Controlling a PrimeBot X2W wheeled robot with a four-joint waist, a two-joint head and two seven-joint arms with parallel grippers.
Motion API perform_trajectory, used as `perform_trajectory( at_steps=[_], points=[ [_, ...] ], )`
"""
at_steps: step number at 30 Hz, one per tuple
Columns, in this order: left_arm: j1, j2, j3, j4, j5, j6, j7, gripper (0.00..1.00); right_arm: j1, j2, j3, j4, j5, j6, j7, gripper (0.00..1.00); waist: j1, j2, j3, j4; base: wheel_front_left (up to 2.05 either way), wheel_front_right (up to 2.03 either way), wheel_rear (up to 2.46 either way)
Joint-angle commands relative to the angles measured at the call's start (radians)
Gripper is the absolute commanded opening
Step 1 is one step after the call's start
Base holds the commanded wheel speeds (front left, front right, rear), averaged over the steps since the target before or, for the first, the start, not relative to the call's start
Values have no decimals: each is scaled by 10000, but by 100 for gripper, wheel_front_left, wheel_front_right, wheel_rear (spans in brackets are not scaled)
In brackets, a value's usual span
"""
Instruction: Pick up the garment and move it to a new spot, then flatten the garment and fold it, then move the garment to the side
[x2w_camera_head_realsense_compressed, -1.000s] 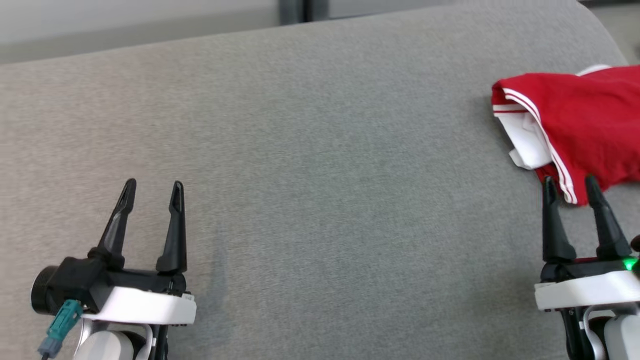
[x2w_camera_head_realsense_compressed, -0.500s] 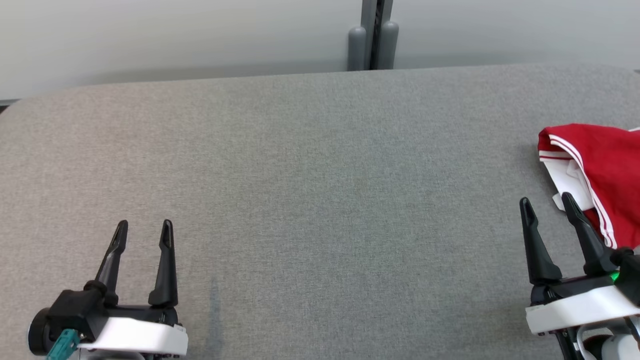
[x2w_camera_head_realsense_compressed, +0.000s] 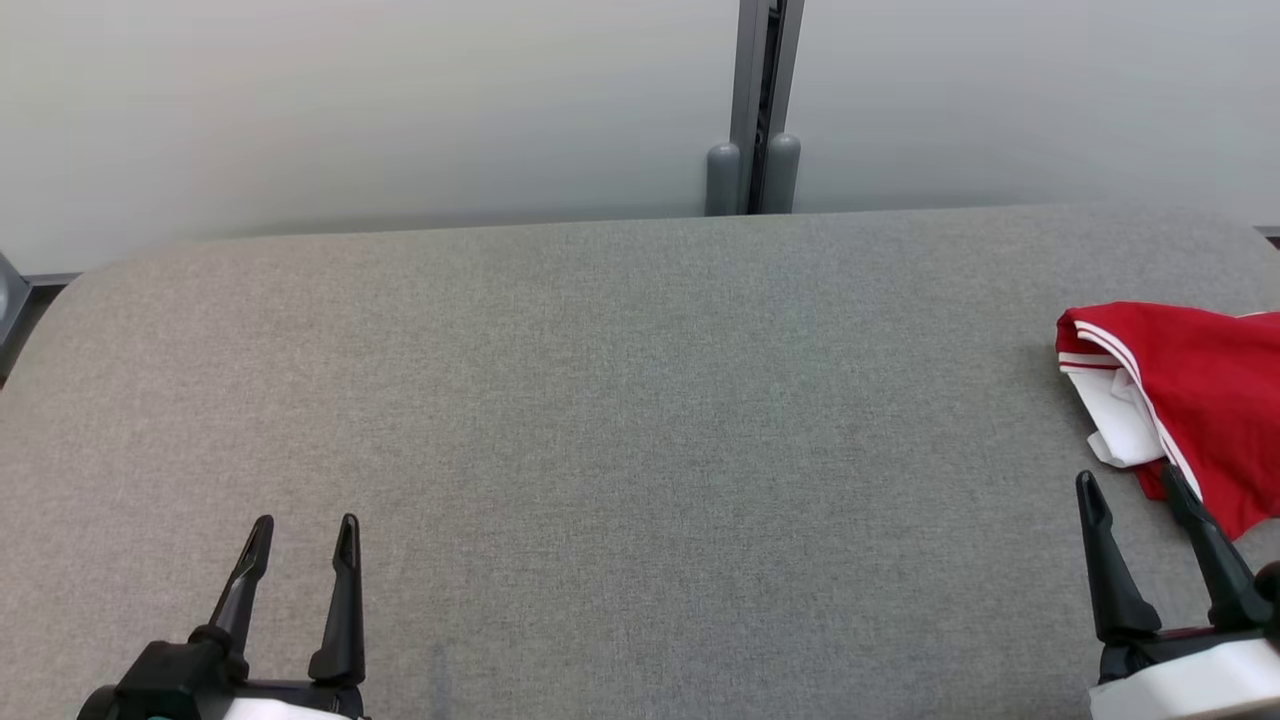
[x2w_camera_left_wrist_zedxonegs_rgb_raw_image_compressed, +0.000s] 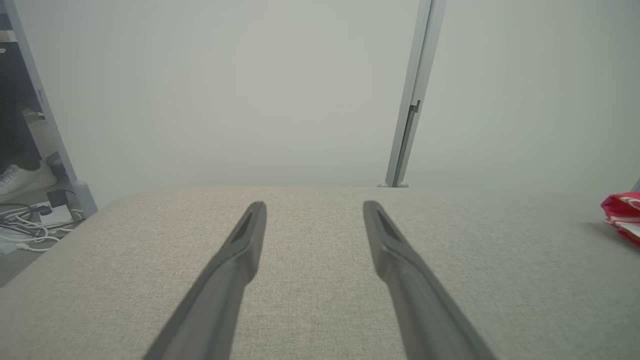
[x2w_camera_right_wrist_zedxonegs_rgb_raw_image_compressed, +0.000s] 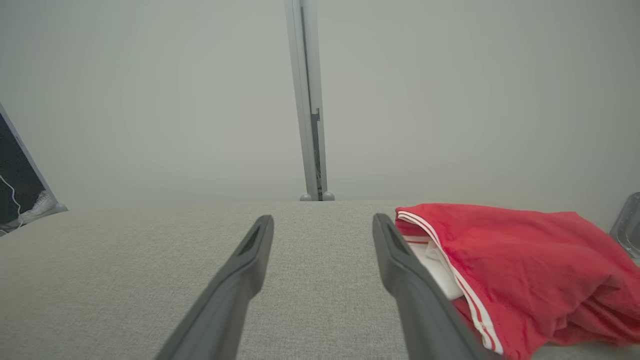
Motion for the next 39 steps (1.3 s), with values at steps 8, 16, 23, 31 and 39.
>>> perform_trajectory(
  at_steps=[8, 16, 23, 31, 39],
  points=[
    [388, 92, -94, -43, -80, 59, 128, 100, 768, 271, -249, -465, -25, -3, 270, 100, 0, -1, -435, 41, 0, 0, 0],
    [459, 177, -107, -54, -157, 118, 193, 100, 1107, 449, -350, -712, -86, -3, 409, 100, 0, -1, -567, 87, 0, 0, 0],
    [483, 238, -67, -72, -216, 143, 191, 100, 1114, 511, -316, -716, -111, -3, 379, 100, 0, -1, -526, 89, 0, 0, 0],
    [465, 283, -83, -44, -261, 175, 195, 100, 1106, 525, -321, -732, -158, -3, 433, 100, 0, -1, -506, 78, 0, 0, 0],
    [384, 278, -129, -5, -273, 199, 170, 100, 1160, 536, -362, -771, -163, -3, 466, 100, 0, -1, -484, 110, 0, 0, 0]
  ],
)
